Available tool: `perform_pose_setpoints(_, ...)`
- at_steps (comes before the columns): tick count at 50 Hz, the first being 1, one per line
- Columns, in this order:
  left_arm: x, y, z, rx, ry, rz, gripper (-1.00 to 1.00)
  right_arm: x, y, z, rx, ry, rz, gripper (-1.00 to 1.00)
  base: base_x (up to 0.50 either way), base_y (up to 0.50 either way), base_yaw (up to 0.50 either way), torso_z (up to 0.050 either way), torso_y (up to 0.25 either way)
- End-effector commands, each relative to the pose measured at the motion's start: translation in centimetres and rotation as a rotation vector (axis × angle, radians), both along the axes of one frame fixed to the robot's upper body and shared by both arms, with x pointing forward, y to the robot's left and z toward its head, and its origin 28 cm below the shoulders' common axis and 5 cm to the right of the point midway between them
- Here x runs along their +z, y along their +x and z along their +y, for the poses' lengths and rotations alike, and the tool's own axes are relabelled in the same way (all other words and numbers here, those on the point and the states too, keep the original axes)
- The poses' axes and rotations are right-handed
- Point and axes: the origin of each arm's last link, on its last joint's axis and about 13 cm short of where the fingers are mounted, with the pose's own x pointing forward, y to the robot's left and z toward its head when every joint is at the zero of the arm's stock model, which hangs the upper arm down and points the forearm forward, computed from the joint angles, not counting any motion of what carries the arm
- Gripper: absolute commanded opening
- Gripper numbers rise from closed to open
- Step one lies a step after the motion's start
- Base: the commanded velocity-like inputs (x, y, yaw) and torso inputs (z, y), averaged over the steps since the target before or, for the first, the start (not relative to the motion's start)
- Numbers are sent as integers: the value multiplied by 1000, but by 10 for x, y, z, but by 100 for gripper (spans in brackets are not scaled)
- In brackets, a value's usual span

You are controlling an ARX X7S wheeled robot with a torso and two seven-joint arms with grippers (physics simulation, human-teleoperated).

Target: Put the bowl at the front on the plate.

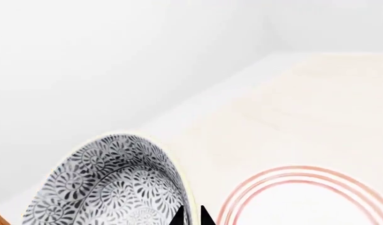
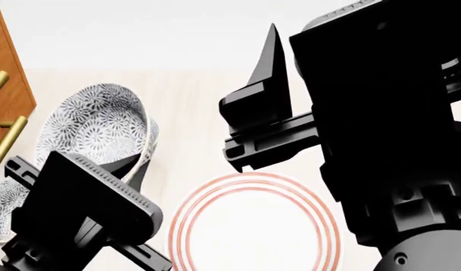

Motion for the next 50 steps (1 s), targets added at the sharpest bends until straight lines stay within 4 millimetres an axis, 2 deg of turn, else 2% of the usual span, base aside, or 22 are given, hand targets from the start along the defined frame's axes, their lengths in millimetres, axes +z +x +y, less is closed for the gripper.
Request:
perform_pose_setpoints(1, 12, 5, -6, -18, 22, -53, -100, 0, -1, 0, 3, -2, -5, 100, 0, 0, 0, 0, 0)
perform_pose_setpoints(10, 12, 15, -15, 0, 40, -62, -100, -2, -2, -1, 2, -2, -4, 100, 0, 0, 0, 0, 0)
perform_pose_setpoints(19, 10, 15, -28, -7, 26, -63, -100, 0, -3, -1, 0, 1, -9, 100, 0, 0, 0, 0, 1)
perform_pose_setpoints(26, -1, 20, -38, -4, 38, -53, -100, 4, -4, -1, -1, -2, -19, 100, 0, 0, 0, 0, 0)
perform_pose_setpoints(35, -7, 31, -45, -22, 55, -38, -100, 5, -5, -1, 6, -5, -30, 100, 0, 0, 0, 0, 1)
perform_pose_setpoints(50, -26, 45, -60, -18, 68, -8, -100, 19, -9, 1, 20, -15, -76, 100, 0, 0, 0, 0, 0)
